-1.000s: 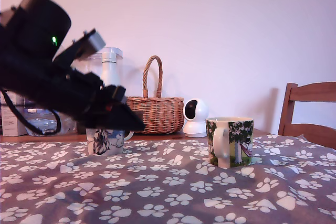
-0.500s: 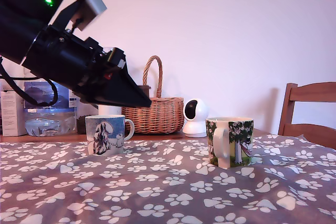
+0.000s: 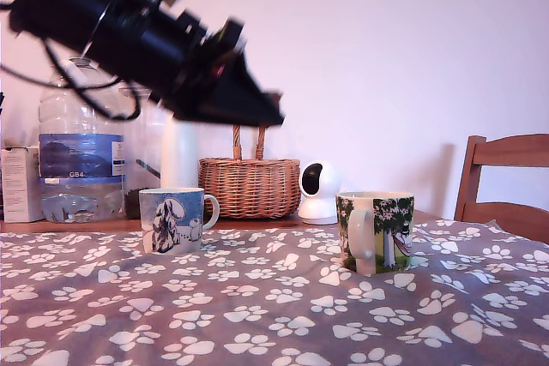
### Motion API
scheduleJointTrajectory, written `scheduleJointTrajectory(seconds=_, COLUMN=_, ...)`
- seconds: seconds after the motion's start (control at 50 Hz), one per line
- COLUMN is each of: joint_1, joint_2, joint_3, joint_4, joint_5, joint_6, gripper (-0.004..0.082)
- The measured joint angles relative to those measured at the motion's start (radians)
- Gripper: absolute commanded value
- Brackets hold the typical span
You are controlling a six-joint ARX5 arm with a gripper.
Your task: Pick up the coffee capsules from the table one by one and drop them inside the nearest coffee cup
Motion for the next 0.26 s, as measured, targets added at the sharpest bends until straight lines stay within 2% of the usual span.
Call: scheduleJointTrajectory(seconds=0.26, joint_1=0.000, joint_2=0.000, joint_3=0.011, joint_4=-0.034, joint_5=0.000, joint_6=-0.004, gripper=0.0054)
